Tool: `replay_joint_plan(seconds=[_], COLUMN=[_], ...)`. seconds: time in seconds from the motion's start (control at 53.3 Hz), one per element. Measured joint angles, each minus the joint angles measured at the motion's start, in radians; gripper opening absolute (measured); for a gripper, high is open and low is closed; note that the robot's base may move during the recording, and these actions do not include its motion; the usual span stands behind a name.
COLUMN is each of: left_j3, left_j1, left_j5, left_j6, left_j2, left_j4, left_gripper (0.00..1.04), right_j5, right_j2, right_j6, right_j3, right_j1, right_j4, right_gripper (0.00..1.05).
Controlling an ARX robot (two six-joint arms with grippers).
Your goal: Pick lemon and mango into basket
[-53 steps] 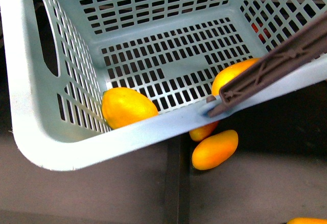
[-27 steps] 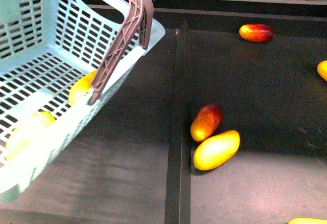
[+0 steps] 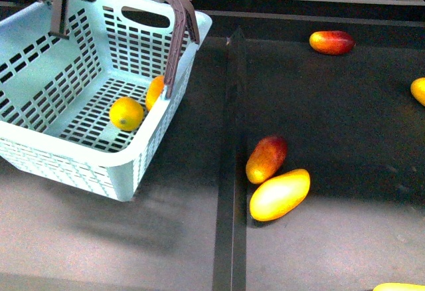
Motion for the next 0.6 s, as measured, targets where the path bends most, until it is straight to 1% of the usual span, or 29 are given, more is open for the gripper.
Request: replay_joint_plan(seconds=[0.15, 0.356, 0.413, 0.582, 0.6], left_j3=[0.018, 0.001, -0.008, -0.064, -0.07], left_j1=[-0.001, -0.006, -0.006, -0.002, -0.002], left_j5=[0.025, 0.03, 0.029, 0.006, 0.003], left_j6=[-0.016, -0.027, -0.03, -0.033, -0.034], left_j2=[0.031, 0.039, 0.039, 0.01, 0.005], left_j4=[-0.002, 0.045, 0.055, 0.061, 0.062], left_gripper=[0.06, 0.07, 0.14, 0.44, 0.46], right_j5=[0.0, 0.0, 0.0, 0.0, 0.0], right_j2=[0.0, -0.001, 0.0, -0.001, -0.001], right_j6=[0.0, 0.0, 0.0, 0.0, 0.0], right_j3=[0.0, 0.0, 0.0, 0.0, 0.0], right_j1=[0.0, 0.0, 0.0, 0.0, 0.0], right_j4=[0.0, 0.0, 0.0, 0.0, 0.0], right_gripper=[0.96, 0.96, 0.96, 0.96, 0.96])
